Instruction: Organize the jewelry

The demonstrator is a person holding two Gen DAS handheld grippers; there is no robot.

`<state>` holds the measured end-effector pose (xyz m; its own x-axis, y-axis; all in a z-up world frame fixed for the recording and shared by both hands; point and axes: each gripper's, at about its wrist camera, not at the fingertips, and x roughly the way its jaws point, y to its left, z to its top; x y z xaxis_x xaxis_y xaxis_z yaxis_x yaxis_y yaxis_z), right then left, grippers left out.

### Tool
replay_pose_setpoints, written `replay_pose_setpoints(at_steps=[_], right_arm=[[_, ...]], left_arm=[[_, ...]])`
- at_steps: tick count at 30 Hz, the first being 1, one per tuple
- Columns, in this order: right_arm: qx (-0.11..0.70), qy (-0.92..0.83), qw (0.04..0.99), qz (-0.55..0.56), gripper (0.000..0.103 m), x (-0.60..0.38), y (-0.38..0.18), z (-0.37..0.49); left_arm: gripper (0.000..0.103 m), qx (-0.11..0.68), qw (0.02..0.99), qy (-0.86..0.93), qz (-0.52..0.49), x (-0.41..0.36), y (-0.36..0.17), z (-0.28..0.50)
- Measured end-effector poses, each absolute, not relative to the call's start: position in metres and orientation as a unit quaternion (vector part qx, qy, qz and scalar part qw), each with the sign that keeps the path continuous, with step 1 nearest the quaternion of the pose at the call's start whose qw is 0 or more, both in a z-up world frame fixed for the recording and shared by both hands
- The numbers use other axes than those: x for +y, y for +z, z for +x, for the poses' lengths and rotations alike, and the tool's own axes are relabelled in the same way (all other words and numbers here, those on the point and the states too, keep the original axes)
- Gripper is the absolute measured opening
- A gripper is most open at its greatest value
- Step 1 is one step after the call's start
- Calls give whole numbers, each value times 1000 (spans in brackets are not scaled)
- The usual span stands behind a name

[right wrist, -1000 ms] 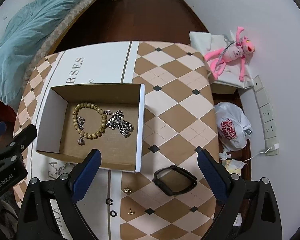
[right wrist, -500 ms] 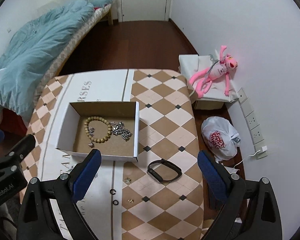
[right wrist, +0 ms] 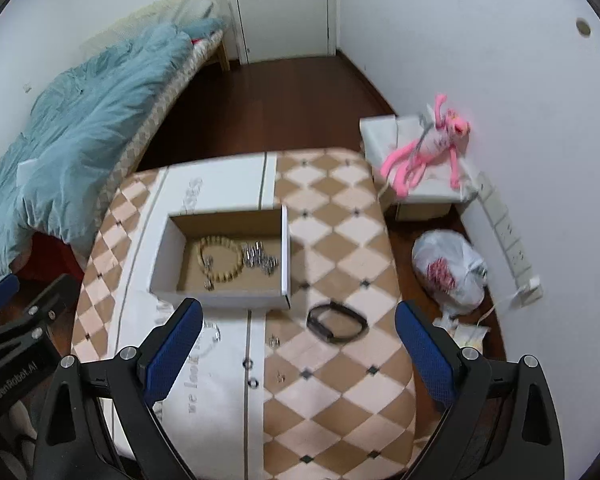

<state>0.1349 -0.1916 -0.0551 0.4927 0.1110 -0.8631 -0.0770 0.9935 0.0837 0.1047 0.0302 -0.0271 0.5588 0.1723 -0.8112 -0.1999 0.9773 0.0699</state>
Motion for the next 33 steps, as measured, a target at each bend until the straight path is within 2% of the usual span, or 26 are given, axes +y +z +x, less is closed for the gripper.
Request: replay_pose_setpoints(at_steps=[5, 7, 8, 10, 12, 13, 16, 18, 22, 25, 29, 33], right_arm=[[550, 77, 831, 43, 97, -193, -121, 122], [567, 80, 818, 47, 84, -192, -151, 118], [575, 81, 813, 51, 74, -192, -166, 117], [587, 83, 804, 55, 66, -189, -189, 115], [590, 86, 801, 53, 53, -187, -203, 115], [590, 88, 801, 49, 51, -185, -210, 114], [586, 91, 804, 42, 49, -178, -219, 114], [582, 93, 807, 32, 41, -174, -223, 114], [582, 96, 807, 25, 39, -168, -229, 117], [575, 95, 813, 12, 32, -163, -229, 117], [571, 98, 815, 3, 9, -160, -229, 119], [563, 98, 820, 13, 9, -167, -226, 116]], left_arm=[[102, 502, 856, 128, -2, 35, -84, 92], [102, 524, 841, 131, 1, 36, -108, 86], [102, 534, 835, 133, 3, 36, -118, 84], [102, 549, 825, 135, 7, 35, -135, 81], [102, 559, 817, 139, 14, 34, -149, 78], [102, 563, 814, 139, 15, 34, -154, 78], [102, 572, 809, 138, 10, 35, -166, 77], [102, 575, 806, 139, 10, 34, -171, 78], [102, 582, 801, 137, 11, 33, -178, 80], [102, 584, 800, 135, 15, 32, -180, 82], [102, 586, 800, 132, 16, 30, -182, 85], [102, 583, 802, 125, 20, 21, -182, 87]])
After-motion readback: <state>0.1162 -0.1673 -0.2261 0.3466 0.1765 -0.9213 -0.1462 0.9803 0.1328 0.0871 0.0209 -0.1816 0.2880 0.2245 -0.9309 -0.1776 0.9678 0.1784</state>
